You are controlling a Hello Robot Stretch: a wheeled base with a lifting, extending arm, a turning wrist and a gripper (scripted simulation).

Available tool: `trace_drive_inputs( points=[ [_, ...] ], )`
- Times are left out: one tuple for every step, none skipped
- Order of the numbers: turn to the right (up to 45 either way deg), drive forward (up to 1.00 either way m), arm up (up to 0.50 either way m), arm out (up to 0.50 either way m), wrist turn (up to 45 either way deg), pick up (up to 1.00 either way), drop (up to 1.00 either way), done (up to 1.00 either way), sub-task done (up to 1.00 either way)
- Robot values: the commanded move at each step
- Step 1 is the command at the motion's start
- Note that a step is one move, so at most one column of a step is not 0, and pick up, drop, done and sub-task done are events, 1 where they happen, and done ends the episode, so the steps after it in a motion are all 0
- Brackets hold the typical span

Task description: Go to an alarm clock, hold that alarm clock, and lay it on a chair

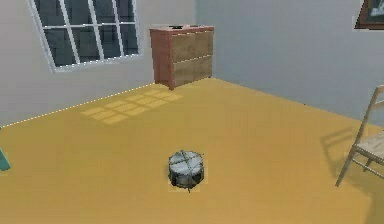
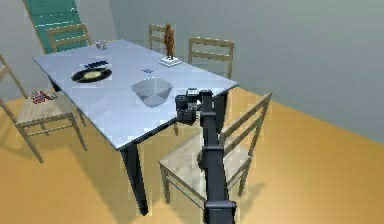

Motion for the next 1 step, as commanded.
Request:
trace_drive_inputs(
  points=[
    [0.0, 0.0, 0.0, -0.08, 0.0, 0.0, 0.0, 0.0, 0.0]
  ],
)
